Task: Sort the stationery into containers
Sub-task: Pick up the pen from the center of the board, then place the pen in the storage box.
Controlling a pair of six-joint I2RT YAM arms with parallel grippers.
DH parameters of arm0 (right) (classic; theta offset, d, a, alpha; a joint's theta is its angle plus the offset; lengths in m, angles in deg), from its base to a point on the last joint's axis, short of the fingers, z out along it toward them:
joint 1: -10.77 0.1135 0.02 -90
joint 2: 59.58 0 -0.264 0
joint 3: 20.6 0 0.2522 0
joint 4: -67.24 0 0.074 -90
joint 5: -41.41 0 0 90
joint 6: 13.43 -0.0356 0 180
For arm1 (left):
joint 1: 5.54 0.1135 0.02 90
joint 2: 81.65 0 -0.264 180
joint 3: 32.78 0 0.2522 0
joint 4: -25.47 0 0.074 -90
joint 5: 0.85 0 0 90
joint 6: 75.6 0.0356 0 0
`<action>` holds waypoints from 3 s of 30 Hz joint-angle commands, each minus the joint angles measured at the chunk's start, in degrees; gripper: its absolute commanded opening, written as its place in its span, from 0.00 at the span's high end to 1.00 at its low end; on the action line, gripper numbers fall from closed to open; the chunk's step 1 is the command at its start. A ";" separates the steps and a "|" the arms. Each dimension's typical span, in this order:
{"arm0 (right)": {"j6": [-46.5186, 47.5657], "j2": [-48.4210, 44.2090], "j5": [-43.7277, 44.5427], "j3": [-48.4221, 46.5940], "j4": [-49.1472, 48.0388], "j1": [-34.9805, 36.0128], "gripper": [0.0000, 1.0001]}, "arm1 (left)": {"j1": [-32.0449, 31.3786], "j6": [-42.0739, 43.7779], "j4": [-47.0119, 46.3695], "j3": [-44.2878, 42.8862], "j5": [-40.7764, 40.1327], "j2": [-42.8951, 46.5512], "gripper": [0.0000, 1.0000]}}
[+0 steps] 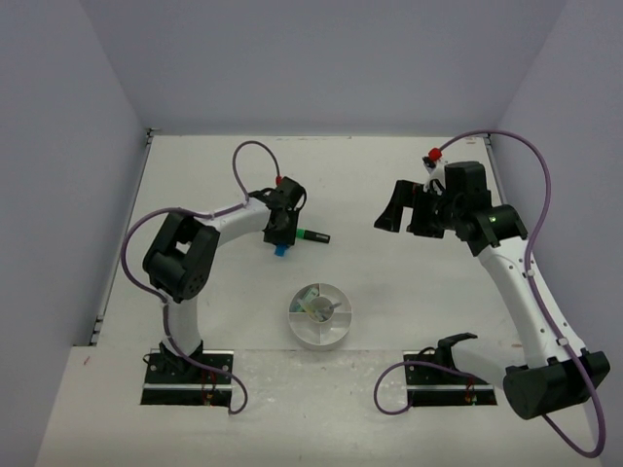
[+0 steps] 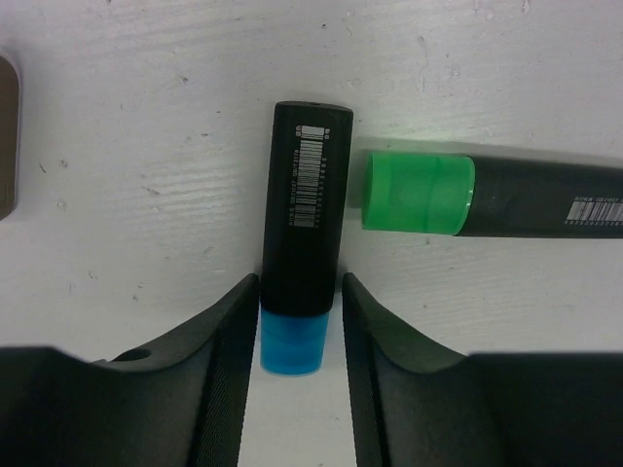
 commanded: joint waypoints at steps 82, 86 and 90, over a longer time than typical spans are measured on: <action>2.64 -4.10 -2.14 -1.64 17.09 24.55 1.00 | 4.07 -15.63 6.30 -4.92 7.85 35.30 0.00; 2.29 -2.57 -3.70 0.72 14.17 25.00 1.00 | 4.07 -15.13 4.81 -2.27 11.91 35.38 0.00; 1.83 -0.40 -4.42 3.97 10.93 26.10 1.00 | 4.07 -14.03 4.60 -1.74 12.92 35.80 0.00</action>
